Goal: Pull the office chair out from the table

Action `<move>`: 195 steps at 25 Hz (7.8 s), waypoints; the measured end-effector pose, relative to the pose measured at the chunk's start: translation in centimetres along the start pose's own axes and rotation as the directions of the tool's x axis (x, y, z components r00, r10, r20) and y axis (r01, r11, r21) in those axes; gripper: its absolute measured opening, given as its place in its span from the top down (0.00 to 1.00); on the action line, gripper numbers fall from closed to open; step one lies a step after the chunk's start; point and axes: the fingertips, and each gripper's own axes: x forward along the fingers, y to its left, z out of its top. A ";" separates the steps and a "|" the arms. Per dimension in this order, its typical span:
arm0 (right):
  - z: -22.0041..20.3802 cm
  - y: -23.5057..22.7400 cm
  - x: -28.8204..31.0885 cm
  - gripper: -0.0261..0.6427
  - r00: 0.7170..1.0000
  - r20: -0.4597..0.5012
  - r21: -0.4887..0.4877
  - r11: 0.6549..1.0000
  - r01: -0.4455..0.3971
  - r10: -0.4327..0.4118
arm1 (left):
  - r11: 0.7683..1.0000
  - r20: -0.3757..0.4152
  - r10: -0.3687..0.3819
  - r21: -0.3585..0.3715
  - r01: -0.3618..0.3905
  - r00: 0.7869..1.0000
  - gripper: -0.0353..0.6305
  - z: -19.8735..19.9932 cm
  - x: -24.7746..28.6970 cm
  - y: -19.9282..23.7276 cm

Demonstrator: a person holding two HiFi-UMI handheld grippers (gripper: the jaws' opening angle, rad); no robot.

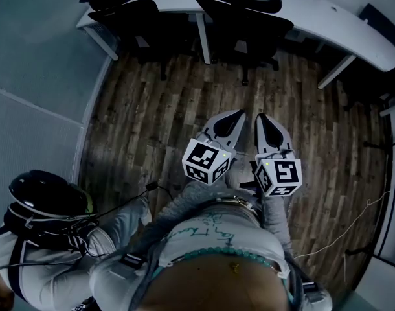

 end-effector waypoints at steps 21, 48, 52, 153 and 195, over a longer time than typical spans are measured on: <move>0.2 -1.5 6.3 0.93 1.000 -0.026 -0.017 1.000 -0.019 0.018 | 1.000 -0.018 0.000 -0.008 -0.001 1.000 0.93 0.7 4.4 4.5; 5.4 -12.0 16.4 0.93 0.986 0.006 -0.051 0.985 -0.163 0.164 | 0.993 0.005 0.121 0.009 -0.122 0.993 0.93 3.7 18.1 7.9; 5.2 -12.8 17.2 0.93 0.985 -0.006 -0.048 0.984 -0.174 0.174 | 0.989 0.001 0.149 -0.001 -0.149 0.989 0.93 3.8 18.5 8.6; 5.6 -20.5 44.6 0.93 0.985 -0.058 0.063 0.984 0.167 -0.163 | 0.972 -0.084 -0.231 -0.072 0.225 0.969 0.93 8.5 37.1 31.6; 7.8 -19.1 44.2 0.61 0.984 0.163 0.504 0.863 -0.018 -0.074 | 0.811 0.103 -0.323 -0.482 0.331 0.941 0.62 11.0 35.4 33.9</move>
